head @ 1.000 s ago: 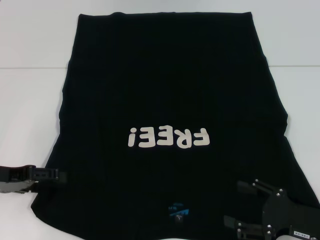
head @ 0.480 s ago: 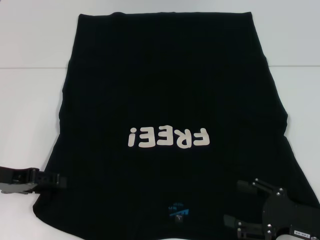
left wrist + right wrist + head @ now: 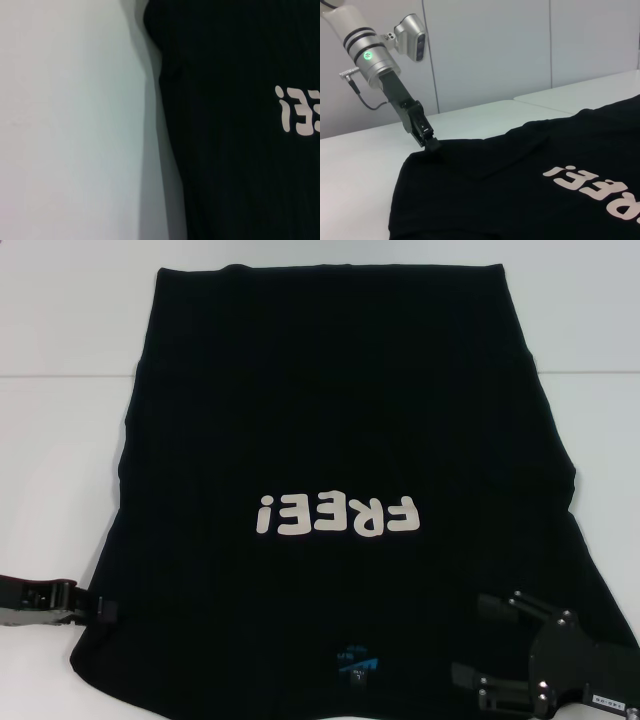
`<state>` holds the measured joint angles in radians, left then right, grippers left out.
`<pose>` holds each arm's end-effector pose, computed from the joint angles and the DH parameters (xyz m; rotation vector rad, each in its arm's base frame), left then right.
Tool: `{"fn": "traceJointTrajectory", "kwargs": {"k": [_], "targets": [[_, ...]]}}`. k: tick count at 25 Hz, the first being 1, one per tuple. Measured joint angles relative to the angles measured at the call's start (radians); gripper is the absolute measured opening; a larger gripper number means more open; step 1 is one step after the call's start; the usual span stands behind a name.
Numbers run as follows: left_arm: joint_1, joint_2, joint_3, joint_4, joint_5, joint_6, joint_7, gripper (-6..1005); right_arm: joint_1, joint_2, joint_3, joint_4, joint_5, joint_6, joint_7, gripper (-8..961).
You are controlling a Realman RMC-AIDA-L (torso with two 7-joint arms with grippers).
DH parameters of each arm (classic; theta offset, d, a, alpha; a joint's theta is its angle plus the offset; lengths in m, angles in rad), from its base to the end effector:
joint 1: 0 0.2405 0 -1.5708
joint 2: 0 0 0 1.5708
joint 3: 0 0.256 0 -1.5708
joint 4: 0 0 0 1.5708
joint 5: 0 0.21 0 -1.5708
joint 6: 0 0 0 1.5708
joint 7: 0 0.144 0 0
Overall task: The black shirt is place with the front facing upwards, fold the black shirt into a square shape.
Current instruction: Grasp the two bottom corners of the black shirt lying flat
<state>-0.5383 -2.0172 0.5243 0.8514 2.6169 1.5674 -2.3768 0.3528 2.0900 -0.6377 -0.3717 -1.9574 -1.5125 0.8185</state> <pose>-0.3378 0.3189 0.0566 -2.1417 -1.8550 -0.0838 0.3214 0.2506 -0.0460 -2.6348 0.4386 0.7083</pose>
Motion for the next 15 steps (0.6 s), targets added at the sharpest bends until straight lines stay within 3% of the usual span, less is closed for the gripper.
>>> {"fn": "traceJointTrajectory", "kwargs": {"k": [10,13,15], "targets": [[0.0,0.0,0.002,-0.004,0.0,0.006,0.012,263,-0.001,-0.004,0.002,-0.001,0.0,-0.006,0.001,947],[0.006,-0.003,0.0,-0.004,-0.001,0.012,0.029,46,-0.005,-0.005,0.007,-0.008,0.004,-0.023,0.012,947],[0.009,-0.005,-0.003,-0.003,-0.005,0.018,0.038,47,-0.011,-0.005,0.015,-0.03,0.006,-0.039,0.046,946]]}}
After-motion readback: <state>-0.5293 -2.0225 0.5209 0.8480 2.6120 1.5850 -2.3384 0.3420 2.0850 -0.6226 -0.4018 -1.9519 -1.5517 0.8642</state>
